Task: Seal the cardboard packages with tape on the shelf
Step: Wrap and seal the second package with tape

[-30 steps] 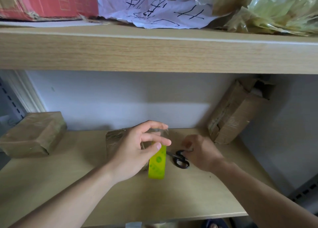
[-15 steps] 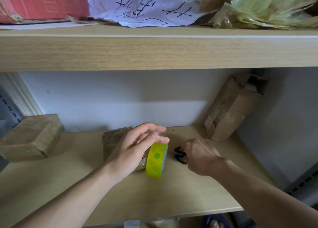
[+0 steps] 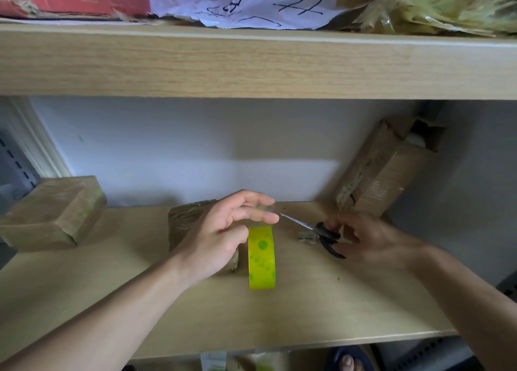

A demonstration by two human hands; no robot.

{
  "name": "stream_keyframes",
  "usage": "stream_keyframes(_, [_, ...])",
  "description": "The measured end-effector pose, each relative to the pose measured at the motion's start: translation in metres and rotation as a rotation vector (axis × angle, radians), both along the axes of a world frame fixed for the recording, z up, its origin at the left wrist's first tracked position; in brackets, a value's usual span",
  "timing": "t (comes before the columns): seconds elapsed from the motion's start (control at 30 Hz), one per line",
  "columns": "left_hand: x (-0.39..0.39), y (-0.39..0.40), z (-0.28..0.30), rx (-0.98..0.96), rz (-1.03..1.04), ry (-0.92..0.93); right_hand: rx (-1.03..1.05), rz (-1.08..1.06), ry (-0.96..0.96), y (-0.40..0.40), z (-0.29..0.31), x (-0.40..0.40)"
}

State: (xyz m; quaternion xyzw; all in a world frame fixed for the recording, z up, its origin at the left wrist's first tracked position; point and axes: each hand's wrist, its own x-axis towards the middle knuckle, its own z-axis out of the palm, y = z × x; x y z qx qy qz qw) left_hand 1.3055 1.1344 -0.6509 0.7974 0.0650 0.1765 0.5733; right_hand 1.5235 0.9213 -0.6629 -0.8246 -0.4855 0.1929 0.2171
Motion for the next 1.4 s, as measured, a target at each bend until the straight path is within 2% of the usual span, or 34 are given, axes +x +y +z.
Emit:
stream_keyframes(0.23, [0.003, -0.003, 0.003, -0.075, 0.007, -0.013, 0.006, 0.072, -0.142, 0.007, 0.031, -0.024])
stream_keyframes(0.5, [0.002, -0.002, 0.001, 0.048, 0.002, 0.015, 0.021, 0.107, -0.267, 0.025, 0.035, -0.044])
stream_keyframes(0.9, [-0.002, 0.005, -0.01, 0.239, -0.02, 0.158, 0.006, 0.109, -0.234, 0.027, 0.033, -0.04])
stream_keyframes(1.17, [0.001, 0.0, -0.014, 0.387, -0.053, 0.164, -0.059, 0.128, -0.241, 0.023, 0.033, -0.041])
stream_keyframes(1.4, [0.003, -0.004, -0.016, 0.407, -0.038, 0.149, -0.086, 0.117, -0.242, 0.02, 0.035, -0.041])
